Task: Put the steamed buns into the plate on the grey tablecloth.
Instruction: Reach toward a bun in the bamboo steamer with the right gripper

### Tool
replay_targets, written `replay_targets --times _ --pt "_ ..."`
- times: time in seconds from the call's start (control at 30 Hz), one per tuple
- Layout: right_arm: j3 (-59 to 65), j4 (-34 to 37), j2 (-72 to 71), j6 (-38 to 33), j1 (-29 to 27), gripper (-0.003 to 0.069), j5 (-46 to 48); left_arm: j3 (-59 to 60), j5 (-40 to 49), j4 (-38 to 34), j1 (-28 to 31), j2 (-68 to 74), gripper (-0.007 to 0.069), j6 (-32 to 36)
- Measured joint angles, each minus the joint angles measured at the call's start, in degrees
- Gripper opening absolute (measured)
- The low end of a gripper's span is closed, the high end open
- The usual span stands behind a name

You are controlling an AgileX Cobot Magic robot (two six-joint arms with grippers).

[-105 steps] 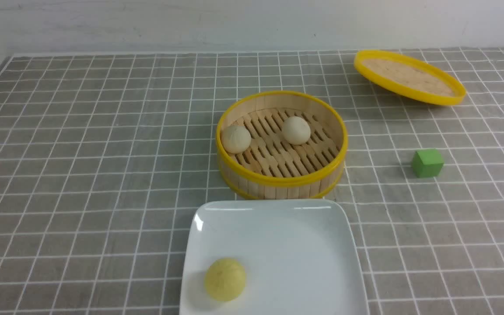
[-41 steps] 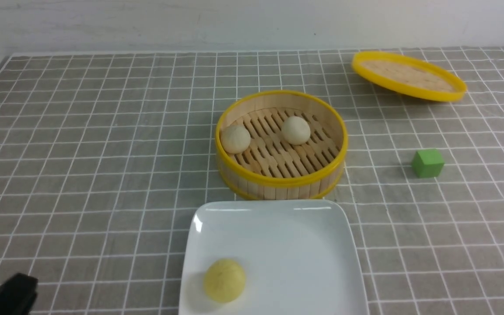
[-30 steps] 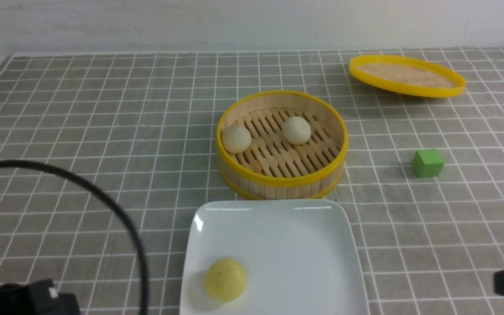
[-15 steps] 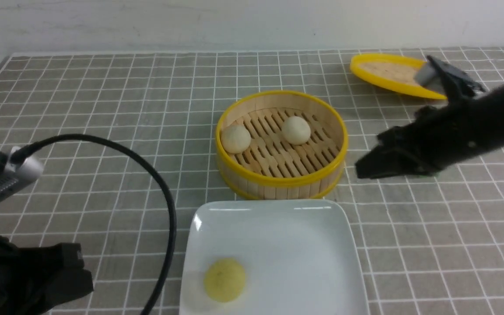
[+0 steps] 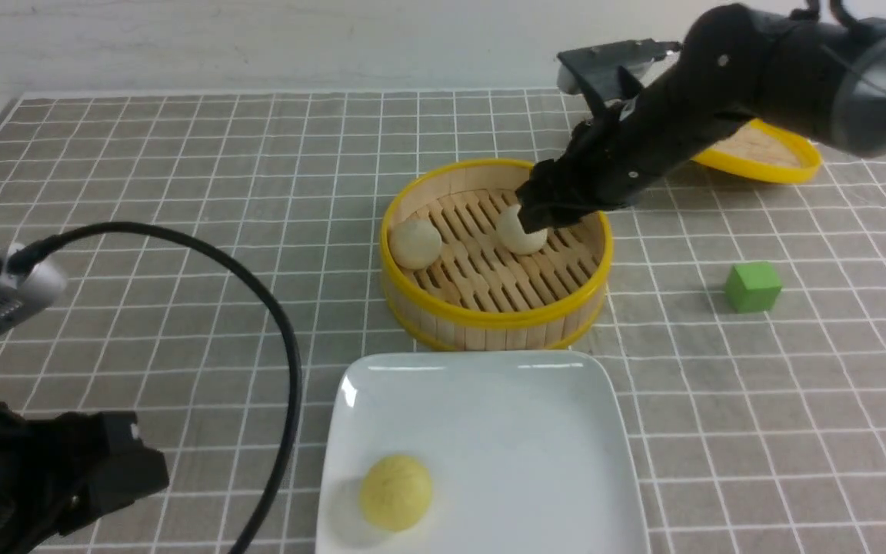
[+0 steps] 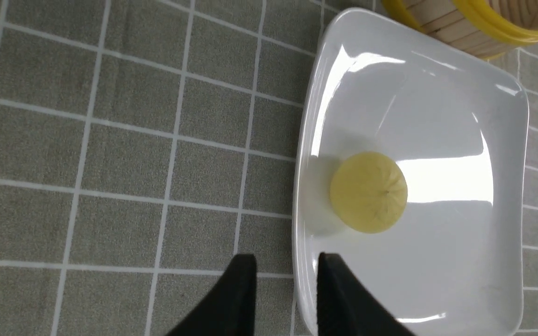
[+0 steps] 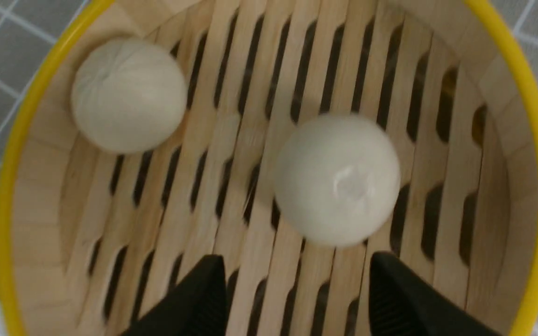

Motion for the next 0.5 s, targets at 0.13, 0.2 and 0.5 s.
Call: replay_targets --times 0.13,0.2,0.5 --pt "-0.5 -1.6 4.0 0.4 0.2 0.0396 -5.8 0.0 -0.3 0.0 0.0 0.0 0.0275 0.0" --pt "-0.5 -1.7 5.2 0.5 0.2 0.0342 -7.0 0.0 -0.3 0.0 0.0 0.0 0.0279 0.0" --pt "-0.5 0.3 -0.2 1.2 0.2 0.0020 0.3 0.0 -0.3 0.0 0.0 0.0 0.0281 0.0"
